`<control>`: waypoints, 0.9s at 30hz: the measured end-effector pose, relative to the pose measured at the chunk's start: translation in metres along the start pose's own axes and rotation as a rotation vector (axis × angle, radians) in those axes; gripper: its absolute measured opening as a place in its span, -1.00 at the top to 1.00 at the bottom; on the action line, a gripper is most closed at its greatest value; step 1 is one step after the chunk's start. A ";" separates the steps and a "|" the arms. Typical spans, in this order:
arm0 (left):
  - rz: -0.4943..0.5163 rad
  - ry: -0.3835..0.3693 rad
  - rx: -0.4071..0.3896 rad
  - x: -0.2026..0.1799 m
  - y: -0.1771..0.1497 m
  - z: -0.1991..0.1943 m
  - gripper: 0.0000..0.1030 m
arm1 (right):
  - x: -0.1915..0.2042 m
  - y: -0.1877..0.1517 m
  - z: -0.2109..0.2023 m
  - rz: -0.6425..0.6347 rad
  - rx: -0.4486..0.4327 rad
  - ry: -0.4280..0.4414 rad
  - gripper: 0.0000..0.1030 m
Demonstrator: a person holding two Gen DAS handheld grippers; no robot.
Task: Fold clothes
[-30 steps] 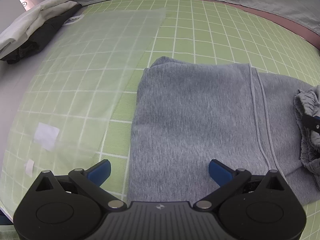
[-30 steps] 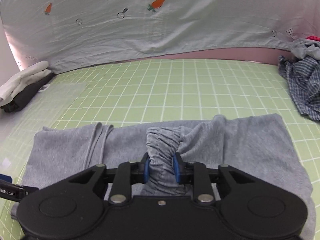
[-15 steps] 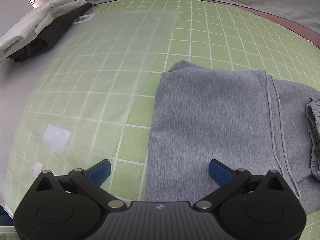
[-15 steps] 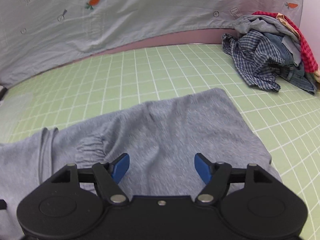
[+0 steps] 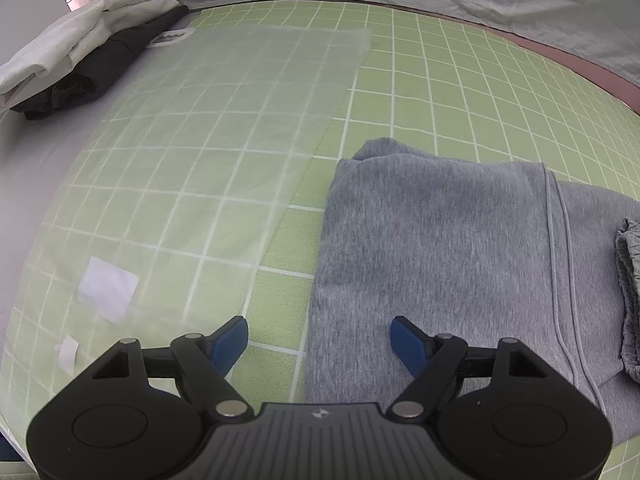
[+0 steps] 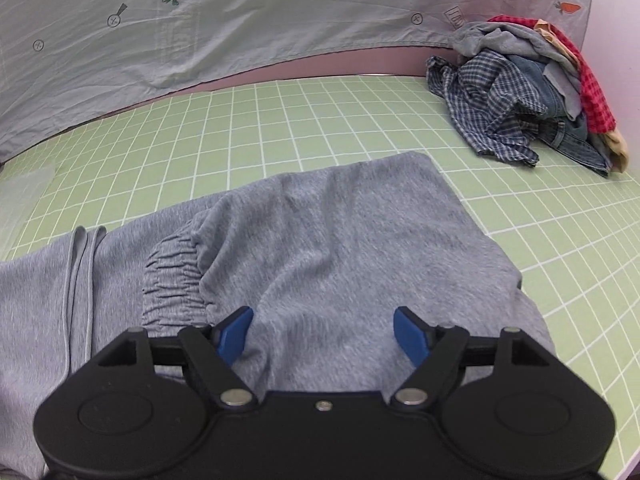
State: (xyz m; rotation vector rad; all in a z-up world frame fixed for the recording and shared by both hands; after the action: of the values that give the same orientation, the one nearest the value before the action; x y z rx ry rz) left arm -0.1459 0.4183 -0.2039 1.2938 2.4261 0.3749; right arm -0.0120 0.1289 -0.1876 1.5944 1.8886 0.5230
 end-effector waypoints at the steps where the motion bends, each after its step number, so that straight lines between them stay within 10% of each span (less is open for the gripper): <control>1: 0.000 -0.010 -0.003 0.000 0.000 0.001 -0.35 | -0.004 0.001 -0.002 0.018 -0.001 -0.006 -0.50; 6: -0.040 -0.083 -0.025 0.002 0.001 0.003 0.10 | -0.015 0.001 -0.008 0.042 -0.002 -0.021 -0.51; 23: -0.067 -0.069 -0.033 -0.003 -0.010 0.000 -0.04 | 0.001 -0.017 -0.003 -0.082 0.055 0.016 -0.54; 27: -0.064 -0.104 -0.047 -0.005 -0.009 0.000 0.19 | -0.001 -0.016 -0.008 -0.073 0.041 0.012 -0.54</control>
State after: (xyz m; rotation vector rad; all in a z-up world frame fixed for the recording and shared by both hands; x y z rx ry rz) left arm -0.1507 0.4094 -0.2064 1.1825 2.3517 0.3363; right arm -0.0291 0.1249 -0.1921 1.5455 1.9699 0.4658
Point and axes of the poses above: each gripper's, at about its wrist camera, not at the fingertips, and z roughly the way its jaws point, x to its left, y to its top, the point moved 2 cm from there along z, roughly the way its jaws point, and after that the axes turned 14 degrees about -y, right-handed, at the moved point
